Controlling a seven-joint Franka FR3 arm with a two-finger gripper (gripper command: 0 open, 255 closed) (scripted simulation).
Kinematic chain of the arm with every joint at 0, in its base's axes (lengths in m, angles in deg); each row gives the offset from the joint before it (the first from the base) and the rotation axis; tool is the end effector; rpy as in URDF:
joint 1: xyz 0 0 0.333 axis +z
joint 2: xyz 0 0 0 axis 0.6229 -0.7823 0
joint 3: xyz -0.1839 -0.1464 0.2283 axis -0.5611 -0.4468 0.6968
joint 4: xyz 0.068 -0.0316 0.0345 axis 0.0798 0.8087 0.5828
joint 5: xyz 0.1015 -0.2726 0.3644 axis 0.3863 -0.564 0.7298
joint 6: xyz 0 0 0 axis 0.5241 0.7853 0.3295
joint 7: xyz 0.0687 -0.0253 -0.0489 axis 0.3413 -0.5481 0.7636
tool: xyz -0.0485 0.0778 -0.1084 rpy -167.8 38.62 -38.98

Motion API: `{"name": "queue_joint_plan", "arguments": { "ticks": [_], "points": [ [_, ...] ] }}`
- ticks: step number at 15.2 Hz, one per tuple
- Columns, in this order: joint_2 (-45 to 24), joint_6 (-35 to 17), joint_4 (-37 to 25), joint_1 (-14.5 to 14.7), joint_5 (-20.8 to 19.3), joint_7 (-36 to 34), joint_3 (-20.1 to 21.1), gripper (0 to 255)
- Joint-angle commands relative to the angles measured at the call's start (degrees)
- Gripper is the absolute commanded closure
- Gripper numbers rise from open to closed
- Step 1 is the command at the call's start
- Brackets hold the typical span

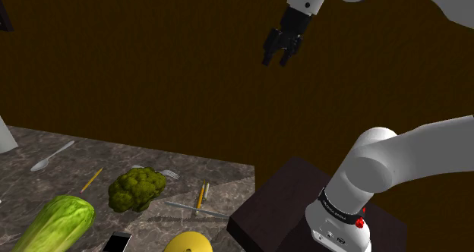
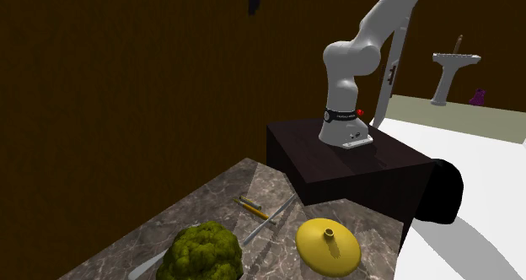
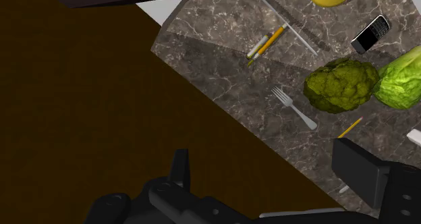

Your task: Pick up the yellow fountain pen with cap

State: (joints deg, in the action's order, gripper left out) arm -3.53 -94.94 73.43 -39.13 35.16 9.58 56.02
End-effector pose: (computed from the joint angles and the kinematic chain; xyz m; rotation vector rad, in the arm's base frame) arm 0.4079 0.0221 0.6037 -3.0399 0.1554 -0.2613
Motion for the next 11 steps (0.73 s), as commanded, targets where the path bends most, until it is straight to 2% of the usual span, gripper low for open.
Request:
{"name": "queue_joint_plan", "arguments": {
  "ticks": [1,11],
  "points": [
    [0.00,0.00,0.00,0.00,0.00,0.00,0.00,0],
    [-0.95,-16.00,16.17,-0.76,4.26,-14.44,9.06,0]
  ]
}}
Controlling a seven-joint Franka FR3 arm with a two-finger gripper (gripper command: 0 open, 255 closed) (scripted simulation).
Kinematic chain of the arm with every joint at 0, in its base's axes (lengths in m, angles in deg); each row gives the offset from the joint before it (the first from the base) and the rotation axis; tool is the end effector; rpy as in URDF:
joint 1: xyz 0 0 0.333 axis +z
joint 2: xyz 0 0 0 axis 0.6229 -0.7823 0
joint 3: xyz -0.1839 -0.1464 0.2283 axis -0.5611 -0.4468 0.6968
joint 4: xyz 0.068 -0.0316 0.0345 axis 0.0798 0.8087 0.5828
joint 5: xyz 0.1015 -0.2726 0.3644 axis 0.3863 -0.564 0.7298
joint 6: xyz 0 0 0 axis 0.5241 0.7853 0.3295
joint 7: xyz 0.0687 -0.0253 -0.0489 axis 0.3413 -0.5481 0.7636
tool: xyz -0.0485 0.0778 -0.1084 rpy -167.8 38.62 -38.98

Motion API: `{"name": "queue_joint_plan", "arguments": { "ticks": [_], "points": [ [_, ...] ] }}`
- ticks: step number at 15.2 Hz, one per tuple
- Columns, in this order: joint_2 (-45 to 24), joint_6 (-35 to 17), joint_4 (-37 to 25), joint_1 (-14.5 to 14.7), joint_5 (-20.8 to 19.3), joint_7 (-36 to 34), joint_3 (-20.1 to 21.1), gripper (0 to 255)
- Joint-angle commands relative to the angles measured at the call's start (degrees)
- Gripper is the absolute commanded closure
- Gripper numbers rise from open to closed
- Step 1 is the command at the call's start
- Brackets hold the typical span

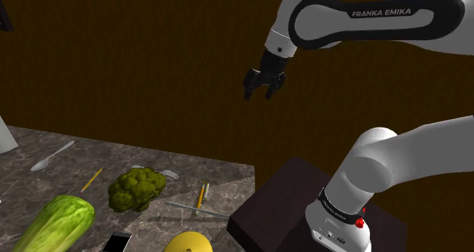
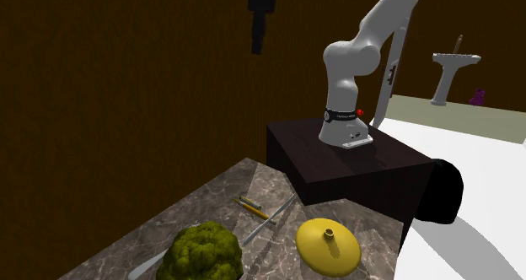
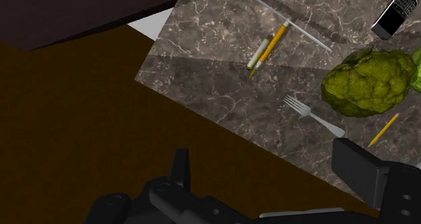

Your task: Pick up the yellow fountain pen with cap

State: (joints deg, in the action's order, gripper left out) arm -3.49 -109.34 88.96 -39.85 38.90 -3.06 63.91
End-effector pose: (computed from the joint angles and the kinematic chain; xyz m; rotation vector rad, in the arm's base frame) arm 0.4109 0.0731 0.4716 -3.0332 0.4147 -0.2150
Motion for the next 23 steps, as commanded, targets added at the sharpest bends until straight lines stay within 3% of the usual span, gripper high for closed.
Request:
{"name": "queue_joint_plan", "arguments": {
  "ticks": [1,11,16,20,23],
  "points": [
    [-1.63,-3.34,1.86,-0.05,1.02,-3.28,2.18,0],
    [-14.80,-22.76,9.38,-0.99,4.93,-19.16,13.44,0],
    [-26.02,-33.41,9.69,-3.53,3.15,-29.29,19.89,0],
    [-37.09,-41.58,8.29,-7.74,-4.92,-41.60,25.24,0],
    [-46.73,-46.29,5.96,-9.62,-18.90,-56.31,25.98,0]
  ]
}}
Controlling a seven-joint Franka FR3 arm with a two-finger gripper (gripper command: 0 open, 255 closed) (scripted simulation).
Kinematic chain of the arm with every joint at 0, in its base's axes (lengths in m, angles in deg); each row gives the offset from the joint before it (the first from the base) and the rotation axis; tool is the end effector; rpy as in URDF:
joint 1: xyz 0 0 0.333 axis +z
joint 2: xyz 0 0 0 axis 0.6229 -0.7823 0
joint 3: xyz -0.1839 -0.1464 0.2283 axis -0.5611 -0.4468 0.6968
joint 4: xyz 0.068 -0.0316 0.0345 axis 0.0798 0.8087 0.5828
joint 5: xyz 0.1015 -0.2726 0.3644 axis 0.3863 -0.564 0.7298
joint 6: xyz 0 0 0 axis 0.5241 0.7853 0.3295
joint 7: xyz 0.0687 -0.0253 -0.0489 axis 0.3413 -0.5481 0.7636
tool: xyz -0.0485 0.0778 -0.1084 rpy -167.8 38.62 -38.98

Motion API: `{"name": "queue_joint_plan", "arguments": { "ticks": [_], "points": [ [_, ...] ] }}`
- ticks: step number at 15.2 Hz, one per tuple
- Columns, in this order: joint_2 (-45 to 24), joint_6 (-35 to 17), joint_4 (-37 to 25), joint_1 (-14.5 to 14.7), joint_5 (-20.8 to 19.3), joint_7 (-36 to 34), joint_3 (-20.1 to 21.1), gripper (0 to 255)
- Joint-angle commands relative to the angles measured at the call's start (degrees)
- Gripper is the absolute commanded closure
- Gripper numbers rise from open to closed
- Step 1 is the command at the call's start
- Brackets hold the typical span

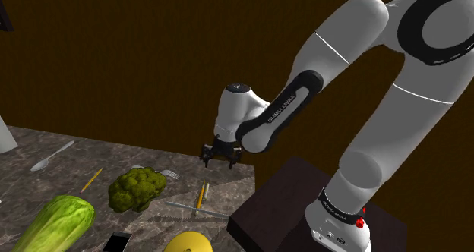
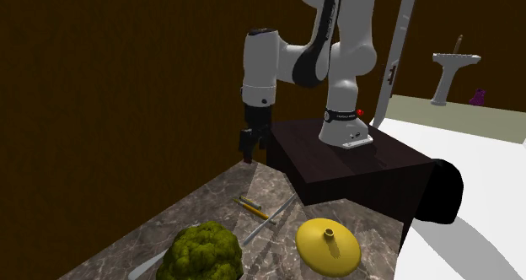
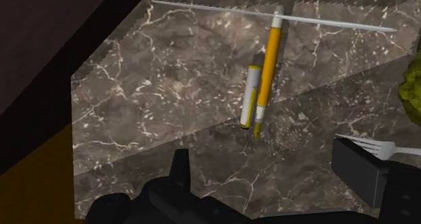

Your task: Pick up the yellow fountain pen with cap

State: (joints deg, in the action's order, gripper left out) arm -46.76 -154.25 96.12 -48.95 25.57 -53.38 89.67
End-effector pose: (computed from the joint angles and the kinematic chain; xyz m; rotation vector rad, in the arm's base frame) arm 0.4151 0.1968 0.1475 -2.9137 1.0784 -0.0908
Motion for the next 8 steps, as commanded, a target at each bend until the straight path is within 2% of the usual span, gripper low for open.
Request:
{"name": "queue_joint_plan", "arguments": {
  "ticks": [1,2,4,6,8],
  "points": [
    [-6.69,-2.44,-2.33,0.35,-10.92,-11.38,-1.22,0],
    [-9.76,-3.33,-3.58,1.99,-15.71,-16.38,-3.33,0],
    [-15.27,-4.95,-6.32,7.07,-22.49,-24.34,-8.84,0],
    [-20.35,-6.48,-9.26,11.89,-26.89,-30.57,-13.70,0],
    [-25.21,-7.91,-12.37,16.11,-29.60,-35.51,-17.69,0]
  ]
}}
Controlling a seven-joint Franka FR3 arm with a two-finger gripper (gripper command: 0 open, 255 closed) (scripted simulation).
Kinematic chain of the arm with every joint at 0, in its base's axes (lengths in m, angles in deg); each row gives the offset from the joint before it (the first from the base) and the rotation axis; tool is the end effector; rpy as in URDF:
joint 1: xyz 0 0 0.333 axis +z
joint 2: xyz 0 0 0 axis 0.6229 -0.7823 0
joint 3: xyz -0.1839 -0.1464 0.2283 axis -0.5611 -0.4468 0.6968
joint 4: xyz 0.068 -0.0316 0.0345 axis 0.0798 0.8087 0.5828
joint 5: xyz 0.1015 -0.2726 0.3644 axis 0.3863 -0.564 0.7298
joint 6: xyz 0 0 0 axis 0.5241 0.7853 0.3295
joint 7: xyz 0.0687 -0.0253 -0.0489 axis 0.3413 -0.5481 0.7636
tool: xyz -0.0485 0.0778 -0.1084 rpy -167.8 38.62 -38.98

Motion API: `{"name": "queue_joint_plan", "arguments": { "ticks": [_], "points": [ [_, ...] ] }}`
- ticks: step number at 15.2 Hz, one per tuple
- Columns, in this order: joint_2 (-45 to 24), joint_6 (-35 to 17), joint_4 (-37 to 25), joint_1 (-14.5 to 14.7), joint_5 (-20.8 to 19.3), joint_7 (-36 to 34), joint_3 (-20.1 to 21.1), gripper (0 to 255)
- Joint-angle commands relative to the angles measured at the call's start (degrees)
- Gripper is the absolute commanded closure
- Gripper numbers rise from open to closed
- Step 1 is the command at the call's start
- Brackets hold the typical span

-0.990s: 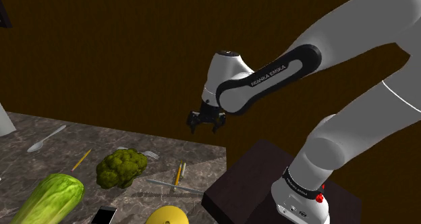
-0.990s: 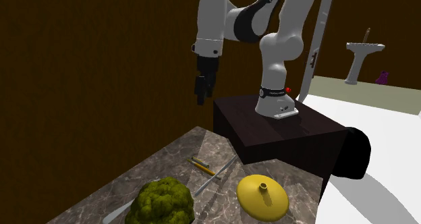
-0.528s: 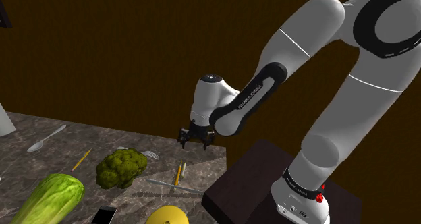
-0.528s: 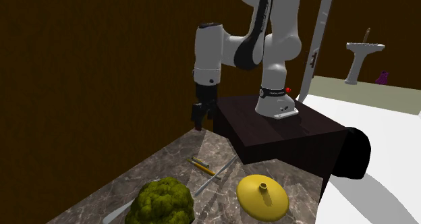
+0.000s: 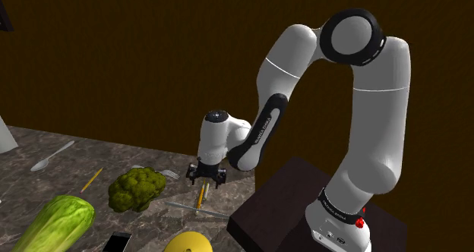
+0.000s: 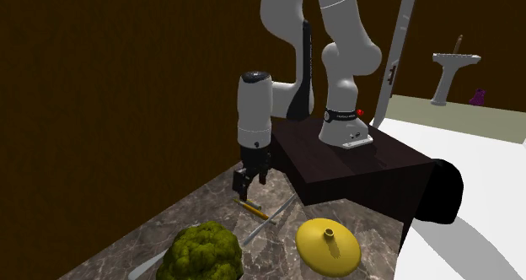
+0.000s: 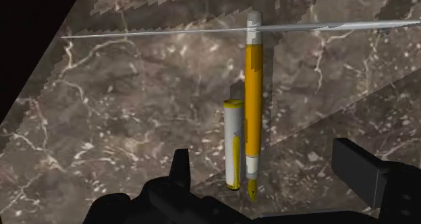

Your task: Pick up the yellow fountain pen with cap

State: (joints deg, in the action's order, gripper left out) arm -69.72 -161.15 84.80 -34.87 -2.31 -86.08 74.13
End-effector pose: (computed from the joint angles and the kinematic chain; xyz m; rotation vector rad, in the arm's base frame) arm 0.4265 0.2411 0.0459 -2.8312 1.3011 -0.0475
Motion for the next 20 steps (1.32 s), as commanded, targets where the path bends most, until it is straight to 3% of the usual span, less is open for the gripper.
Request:
{"name": "queue_joint_plan", "arguments": {
  "ticks": [1,8,10,11,20],
  "points": [
    [-2.85,-1.22,-1.45,2.65,-1.84,-3.28,-2.70,0],
    [-9.43,-5.58,-4.46,8.09,-6.37,-7.37,-9.05,0],
    [-9.42,-5.59,-4.45,8.11,-6.34,-7.35,-9.07,0],
    [-9.45,-5.53,-4.53,8.17,-6.30,-7.40,-9.03,255],
    [-9.42,-5.59,-4.45,8.11,-6.34,-7.35,-9.07,255]
  ]
}}
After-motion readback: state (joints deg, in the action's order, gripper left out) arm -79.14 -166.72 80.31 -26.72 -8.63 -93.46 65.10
